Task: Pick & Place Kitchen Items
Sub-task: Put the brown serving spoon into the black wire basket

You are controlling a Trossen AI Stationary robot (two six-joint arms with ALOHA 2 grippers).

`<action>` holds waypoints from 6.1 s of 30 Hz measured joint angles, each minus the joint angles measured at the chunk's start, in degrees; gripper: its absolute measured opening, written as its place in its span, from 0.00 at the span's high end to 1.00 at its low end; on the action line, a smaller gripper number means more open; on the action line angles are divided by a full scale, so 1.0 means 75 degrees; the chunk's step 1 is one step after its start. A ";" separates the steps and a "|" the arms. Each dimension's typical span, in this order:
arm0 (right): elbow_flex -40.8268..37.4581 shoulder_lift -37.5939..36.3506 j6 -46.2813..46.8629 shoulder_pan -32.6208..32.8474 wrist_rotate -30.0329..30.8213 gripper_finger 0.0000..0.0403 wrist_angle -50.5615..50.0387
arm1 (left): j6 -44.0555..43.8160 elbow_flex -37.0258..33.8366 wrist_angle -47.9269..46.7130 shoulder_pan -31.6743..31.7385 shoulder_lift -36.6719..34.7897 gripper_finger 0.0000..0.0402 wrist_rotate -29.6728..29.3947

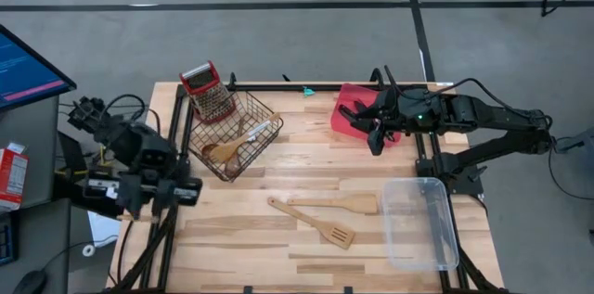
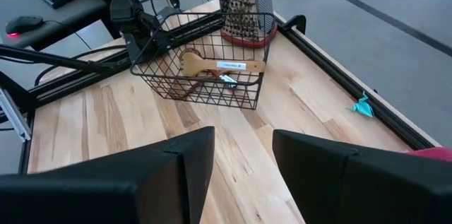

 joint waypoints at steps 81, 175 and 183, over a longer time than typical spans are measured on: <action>0.0000 0.0000 0.0021 0.0003 0.0000 0.60 0.0003 | 0.8629 -0.0002 -0.8284 0.1118 -0.0030 0.85 -1.4910; 0.0000 0.0000 -0.0061 0.0001 0.0003 0.60 -0.0005 | 0.7426 -0.4067 -0.0447 0.6137 0.2939 0.81 -0.8433; 0.0000 0.0000 -0.0061 0.0002 0.0003 0.60 -0.0003 | 0.7425 -0.4064 -0.0450 0.6158 0.2939 0.78 -0.8433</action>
